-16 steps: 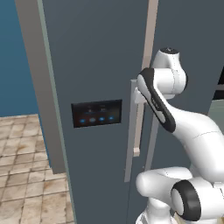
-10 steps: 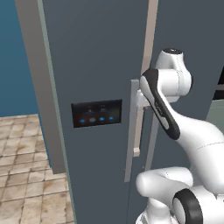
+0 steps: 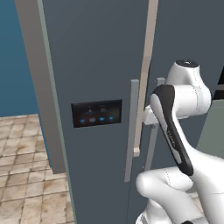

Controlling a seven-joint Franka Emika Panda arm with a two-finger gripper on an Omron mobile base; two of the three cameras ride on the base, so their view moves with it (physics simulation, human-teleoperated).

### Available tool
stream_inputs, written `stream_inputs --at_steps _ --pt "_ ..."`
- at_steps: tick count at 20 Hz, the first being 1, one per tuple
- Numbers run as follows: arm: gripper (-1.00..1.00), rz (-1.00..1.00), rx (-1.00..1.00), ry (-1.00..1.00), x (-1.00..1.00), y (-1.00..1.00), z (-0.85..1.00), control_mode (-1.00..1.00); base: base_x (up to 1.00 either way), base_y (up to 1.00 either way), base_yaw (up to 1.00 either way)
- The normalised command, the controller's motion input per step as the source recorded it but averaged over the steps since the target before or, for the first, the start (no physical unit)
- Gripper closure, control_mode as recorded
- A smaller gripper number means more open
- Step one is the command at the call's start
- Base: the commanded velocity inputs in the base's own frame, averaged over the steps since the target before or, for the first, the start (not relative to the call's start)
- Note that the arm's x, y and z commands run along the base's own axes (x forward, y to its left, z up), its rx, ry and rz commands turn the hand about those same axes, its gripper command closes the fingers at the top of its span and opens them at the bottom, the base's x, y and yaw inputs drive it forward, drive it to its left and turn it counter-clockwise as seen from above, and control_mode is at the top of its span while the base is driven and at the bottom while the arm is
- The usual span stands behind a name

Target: Open the freezer door, pick up the ice cube tray from the freezer, and place it on the dining counter.

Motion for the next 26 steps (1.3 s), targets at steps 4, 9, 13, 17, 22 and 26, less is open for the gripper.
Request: stream_inputs --at_steps 4,9,13,17,22,26 --pt "-1.0 0.0 0.0 0.0 -0.36 -0.01 0.0 -1.0 0.0 0.0 0.0" --pt "-1.0 0.0 0.0 0.0 -0.03 0.0 0.0 1.0 -0.01 -0.16 0.0" --pt "-1.0 0.0 0.0 0.0 0.0 0.0 0.0 1.0 0.0 -0.85 0.0" --pt "-1.0 0.0 0.0 0.0 0.0 0.0 0.0 1.0 0.18 -0.78 0.0" --pt "-1.0 0.0 0.0 0.0 0.0 0.0 0.0 1.0 0.51 -0.18 -0.02" --pt "-1.0 0.0 0.0 0.0 0.0 0.0 0.0 1.0 0.5 0.02 0.0"
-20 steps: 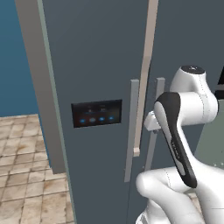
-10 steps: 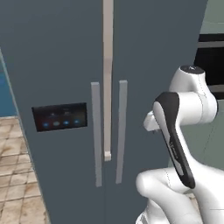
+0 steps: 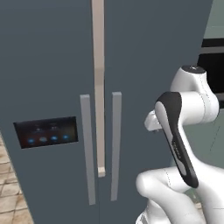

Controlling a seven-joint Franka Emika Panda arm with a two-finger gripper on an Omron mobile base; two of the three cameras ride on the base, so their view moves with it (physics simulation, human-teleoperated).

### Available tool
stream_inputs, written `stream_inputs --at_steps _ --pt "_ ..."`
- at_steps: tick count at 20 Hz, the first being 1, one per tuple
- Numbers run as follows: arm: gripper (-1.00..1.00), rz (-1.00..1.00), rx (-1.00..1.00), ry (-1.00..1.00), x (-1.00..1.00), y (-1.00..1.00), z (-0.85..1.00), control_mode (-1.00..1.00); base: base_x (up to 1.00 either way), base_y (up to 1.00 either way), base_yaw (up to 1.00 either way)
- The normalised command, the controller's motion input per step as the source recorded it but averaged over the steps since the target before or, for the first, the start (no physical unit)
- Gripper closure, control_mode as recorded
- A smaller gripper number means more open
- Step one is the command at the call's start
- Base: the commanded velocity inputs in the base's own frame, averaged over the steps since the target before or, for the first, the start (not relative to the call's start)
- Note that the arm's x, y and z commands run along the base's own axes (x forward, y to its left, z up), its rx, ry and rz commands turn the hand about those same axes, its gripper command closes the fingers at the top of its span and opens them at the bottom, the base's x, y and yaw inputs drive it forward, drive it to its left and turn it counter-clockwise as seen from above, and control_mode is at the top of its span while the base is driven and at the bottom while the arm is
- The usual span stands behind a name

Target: Open the freezer door, pick up the ice cube tray from the freezer, and place it on the dining counter.

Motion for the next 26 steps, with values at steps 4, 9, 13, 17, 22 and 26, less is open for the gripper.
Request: stream_inputs --at_steps 4,9,13,17,22,26 --pt "-1.0 0.0 0.0 0.0 0.0 0.0 0.0 1.0 0.06 0.0 0.0" --pt "-1.0 0.0 -0.01 -0.05 -0.68 0.44 -0.14 -1.0 -0.01 0.0 0.0" --pt "-1.0 0.0 0.0 -0.09 -1.0 1.0 -0.26 -1.0 0.0 0.0 0.0" --pt "-1.0 -0.03 0.0 -0.13 -0.83 1.0 -0.22 -1.0 0.0 0.0 0.0" --pt "-1.0 -0.1 0.01 -0.35 -0.03 1.0 -0.05 -1.0 0.0 0.0 0.0" --pt "-1.0 -0.05 0.06 -0.66 -0.01 0.86 0.02 -1.0 0.0 0.0 0.0"
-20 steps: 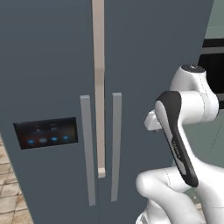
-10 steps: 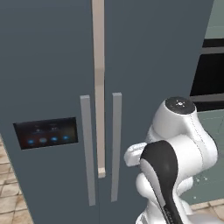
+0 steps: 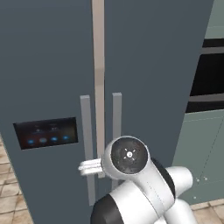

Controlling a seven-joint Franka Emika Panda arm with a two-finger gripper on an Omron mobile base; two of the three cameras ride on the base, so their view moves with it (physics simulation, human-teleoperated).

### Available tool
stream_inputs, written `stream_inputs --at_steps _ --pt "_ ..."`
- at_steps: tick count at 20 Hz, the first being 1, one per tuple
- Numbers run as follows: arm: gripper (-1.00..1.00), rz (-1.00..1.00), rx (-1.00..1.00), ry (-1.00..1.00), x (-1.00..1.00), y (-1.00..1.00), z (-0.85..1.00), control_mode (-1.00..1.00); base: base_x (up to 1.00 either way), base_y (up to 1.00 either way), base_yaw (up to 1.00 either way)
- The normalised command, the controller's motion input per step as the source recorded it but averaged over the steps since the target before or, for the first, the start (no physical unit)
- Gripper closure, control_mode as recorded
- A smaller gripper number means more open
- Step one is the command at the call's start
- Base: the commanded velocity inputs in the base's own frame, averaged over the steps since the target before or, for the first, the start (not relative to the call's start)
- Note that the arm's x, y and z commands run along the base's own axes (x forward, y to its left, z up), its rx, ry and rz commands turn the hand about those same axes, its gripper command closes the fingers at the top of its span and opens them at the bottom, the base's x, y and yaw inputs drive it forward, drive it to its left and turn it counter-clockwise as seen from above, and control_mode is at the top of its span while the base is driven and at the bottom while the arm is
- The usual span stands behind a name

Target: Open the freezer door, pick up the ice cube tray from the freezer, and place it on the dining counter.

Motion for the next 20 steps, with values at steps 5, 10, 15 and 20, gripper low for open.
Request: stream_inputs --at_steps 5,10,15,20 --pt "-1.0 -0.02 0.07 -0.73 0.0 0.31 -0.03 -1.0 0.0 0.0 0.0" --pt "-1.0 0.01 0.06 -0.53 0.16 -0.07 -0.2 -1.0 0.0 0.0 0.0" --pt "-1.0 0.03 0.06 -0.35 0.49 -0.16 -0.26 -1.0 0.0 0.0 0.0" --pt "-1.0 0.03 0.02 -0.2 0.58 -0.01 -0.25 -1.0 0.0 0.0 0.0"
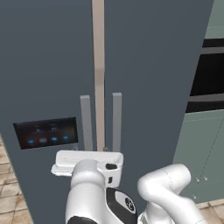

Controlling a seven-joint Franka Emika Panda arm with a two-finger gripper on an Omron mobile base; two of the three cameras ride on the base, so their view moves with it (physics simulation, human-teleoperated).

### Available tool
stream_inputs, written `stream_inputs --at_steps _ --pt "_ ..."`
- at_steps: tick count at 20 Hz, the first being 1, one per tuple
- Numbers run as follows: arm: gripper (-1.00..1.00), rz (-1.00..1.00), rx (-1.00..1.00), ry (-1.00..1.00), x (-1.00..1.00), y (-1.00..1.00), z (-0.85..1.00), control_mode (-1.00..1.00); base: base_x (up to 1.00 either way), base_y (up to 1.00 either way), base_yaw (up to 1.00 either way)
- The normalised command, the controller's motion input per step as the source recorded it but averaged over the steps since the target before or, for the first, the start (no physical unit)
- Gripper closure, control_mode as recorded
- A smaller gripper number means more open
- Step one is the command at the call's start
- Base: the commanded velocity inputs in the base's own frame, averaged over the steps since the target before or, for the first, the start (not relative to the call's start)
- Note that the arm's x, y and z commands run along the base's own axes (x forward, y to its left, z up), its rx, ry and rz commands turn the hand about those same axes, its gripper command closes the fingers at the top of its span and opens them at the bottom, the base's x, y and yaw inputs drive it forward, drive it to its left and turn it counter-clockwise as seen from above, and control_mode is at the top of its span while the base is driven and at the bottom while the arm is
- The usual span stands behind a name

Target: Open the freezer door, pick up the ice cube tray from the freezer, and place it on the dining counter.

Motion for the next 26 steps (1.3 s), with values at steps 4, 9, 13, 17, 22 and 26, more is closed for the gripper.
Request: stream_inputs --at_steps 4,9,13,17,22,26 --pt "-1.0 0.0 0.0 -0.07 0.59 -0.01 -0.12 -1.0 0.0 0.0 0.0" --pt "-1.0 0.0 0.0 -0.03 0.59 0.0 -0.17 -1.0 0.0 0.0 0.0" --pt "-1.0 0.0 0.0 -0.01 0.45 0.02 -0.14 -1.0 0.0 0.0 0.0" --pt "-1.0 0.0 0.0 0.0 0.38 0.09 -0.1 -1.0 0.0 0.0 0.0" --pt "-1.0 0.0 0.0 0.0 0.19 0.15 -0.06 -1.0 0.0 0.0 0.0" --pt "-1.0 0.0 0.0 0.0 0.18 0.04 0.0 -1.0 0.0 0.0 0.0"
